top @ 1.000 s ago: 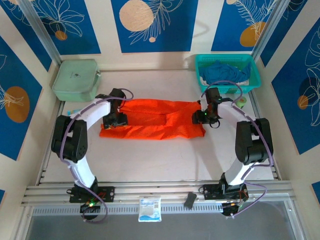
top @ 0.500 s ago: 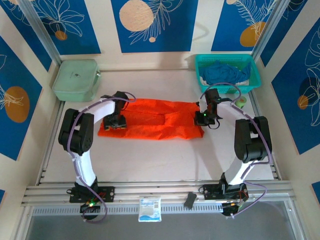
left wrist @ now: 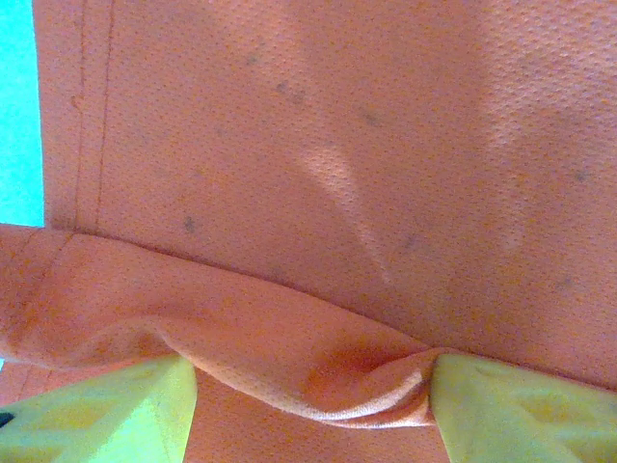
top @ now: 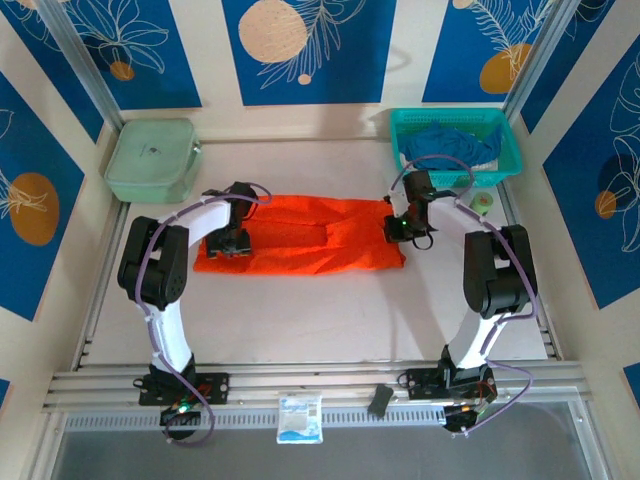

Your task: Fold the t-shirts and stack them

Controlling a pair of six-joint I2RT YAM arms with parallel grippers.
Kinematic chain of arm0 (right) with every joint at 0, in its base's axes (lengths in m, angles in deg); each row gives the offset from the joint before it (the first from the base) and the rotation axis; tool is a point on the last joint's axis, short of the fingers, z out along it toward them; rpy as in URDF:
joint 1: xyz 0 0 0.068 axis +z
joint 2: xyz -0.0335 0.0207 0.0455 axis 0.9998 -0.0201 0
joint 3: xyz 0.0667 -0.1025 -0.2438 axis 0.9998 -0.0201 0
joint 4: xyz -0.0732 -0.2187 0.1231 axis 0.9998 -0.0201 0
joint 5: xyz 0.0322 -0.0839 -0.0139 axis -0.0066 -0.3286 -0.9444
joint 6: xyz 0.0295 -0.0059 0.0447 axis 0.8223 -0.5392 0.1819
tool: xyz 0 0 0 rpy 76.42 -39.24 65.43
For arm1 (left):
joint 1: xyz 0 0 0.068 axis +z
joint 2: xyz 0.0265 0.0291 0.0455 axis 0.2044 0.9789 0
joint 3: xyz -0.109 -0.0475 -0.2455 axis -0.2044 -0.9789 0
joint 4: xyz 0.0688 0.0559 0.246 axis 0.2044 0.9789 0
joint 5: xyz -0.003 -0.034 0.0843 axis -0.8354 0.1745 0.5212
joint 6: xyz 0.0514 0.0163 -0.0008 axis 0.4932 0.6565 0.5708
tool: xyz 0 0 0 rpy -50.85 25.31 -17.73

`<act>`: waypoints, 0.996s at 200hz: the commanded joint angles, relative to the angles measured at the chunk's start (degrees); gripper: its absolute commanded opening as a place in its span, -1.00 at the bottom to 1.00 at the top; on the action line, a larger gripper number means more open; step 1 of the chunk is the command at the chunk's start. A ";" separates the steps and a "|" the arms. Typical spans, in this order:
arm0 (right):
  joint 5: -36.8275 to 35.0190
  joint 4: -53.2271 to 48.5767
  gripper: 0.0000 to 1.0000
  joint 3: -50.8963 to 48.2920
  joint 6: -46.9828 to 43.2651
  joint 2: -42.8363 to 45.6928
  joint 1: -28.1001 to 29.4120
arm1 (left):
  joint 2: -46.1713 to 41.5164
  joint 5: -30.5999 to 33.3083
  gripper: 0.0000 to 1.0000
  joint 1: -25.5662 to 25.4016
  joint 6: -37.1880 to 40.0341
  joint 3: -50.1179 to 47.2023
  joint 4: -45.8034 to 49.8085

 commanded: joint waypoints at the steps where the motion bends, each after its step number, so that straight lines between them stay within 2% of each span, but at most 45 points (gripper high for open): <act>1: -5.00 5.37 -1.00 0.63 -5.44 -1.52 2.20 | 3.58 2.55 0.33 -0.14 -0.38 -1.23 1.38; 39: -14.93 11.22 -1.00 -0.53 -7.34 -5.09 5.39 | 3.52 3.11 0.33 -0.33 -0.46 -1.21 1.64; 54: -16.60 12.32 -1.00 -0.65 -6.30 -5.63 5.71 | 3.48 3.66 0.33 -0.33 -0.43 -1.20 2.02; 94: -17.11 9.17 -0.54 -0.41 0.33 -2.03 5.62 | 2.06 4.38 0.38 -0.91 -0.22 -0.74 3.45; 116: -16.05 8.19 -0.32 -2.08 5.17 5.07 5.02 | -0.55 3.87 0.55 -1.99 0.58 2.14 5.45; 126: -14.82 7.26 -0.29 -2.82 8.06 9.17 4.31 | -1.92 3.76 0.63 -2.64 0.99 4.47 6.92; 148: -11.86 4.43 0.01 -4.84 15.92 18.17 2.73 | -4.68 3.73 0.73 -4.02 1.97 11.10 10.78; 170: -9.19 -1.89 -0.05 -5.48 25.67 23.77 1.49 | -5.30 3.77 0.75 -4.19 3.15 18.06 12.94; 183: -6.00 -6.23 -0.19 -5.33 28.45 24.54 1.48 | -3.41 4.69 0.71 -4.13 3.95 22.73 14.24; 199: -3.22 -9.85 -0.39 -5.48 30.46 24.16 2.39 | 1.38 5.47 0.57 -3.76 5.17 29.08 15.76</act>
